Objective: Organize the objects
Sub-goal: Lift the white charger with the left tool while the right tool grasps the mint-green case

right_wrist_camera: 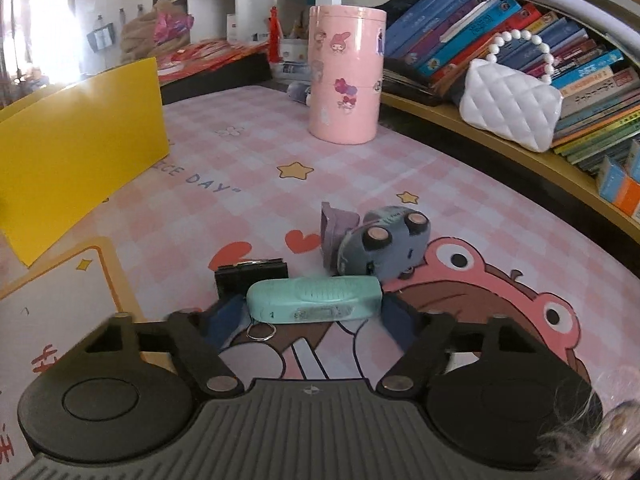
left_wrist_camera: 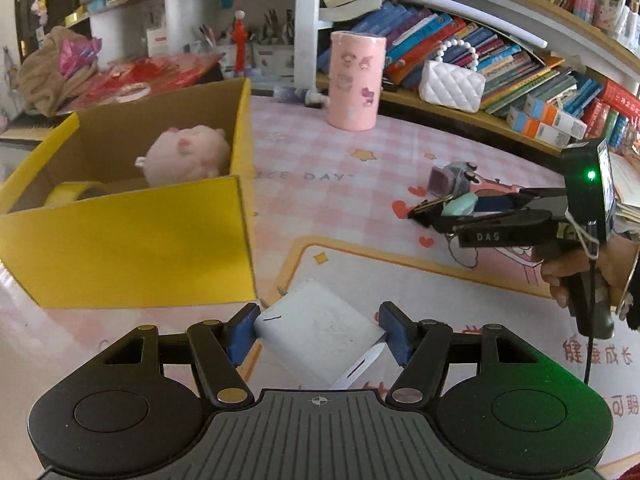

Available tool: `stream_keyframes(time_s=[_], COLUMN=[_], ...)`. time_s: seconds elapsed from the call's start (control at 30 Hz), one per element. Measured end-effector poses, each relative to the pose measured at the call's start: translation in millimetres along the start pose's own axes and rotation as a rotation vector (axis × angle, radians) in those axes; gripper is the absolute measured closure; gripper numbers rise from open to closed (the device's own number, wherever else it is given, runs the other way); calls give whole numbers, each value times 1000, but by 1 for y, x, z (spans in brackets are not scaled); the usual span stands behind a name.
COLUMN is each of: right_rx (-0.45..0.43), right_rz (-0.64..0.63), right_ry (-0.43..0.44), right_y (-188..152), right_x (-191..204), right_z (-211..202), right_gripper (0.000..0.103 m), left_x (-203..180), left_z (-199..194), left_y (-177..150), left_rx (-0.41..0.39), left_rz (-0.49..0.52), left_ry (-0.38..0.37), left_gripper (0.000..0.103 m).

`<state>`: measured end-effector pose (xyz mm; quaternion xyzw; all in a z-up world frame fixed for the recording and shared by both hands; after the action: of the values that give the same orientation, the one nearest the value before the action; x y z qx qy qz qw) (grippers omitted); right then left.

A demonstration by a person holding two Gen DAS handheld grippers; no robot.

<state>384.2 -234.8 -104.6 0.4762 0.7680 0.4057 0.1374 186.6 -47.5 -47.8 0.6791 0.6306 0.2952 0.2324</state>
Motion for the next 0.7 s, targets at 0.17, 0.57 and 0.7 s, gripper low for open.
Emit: stream_keyframes(time_s=[0.17, 0.57, 0.7], right_rx=[-11, -23, -3], right_rz=[23, 203, 315], right_ry=[-13, -234, -304], right_y=[3, -20, -30], right_x=[4, 51, 79], right_z=[-6, -81, -108], right_gripper=[36, 36, 36], left_x=[9, 35, 51], left_z=[-4, -22, -29], left_y=[-7, -23, -33], left_rx=[6, -57, -65], left_rz=[-9, -23, -50], left_ry=[-4, -72, -82], left_gripper=[38, 38, 38])
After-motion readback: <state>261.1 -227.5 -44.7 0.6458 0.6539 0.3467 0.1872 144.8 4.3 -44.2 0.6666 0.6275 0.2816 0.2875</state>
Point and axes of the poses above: each gripper's, at about its wrist camera, not at the fingertips, and z roughly the way its jaws point, x to its left, y to its top, the point moved 1 cm from there along z, roughly the way its jaws point, and after that the axes turned 13 degrees about z, right-handed, at the moved point
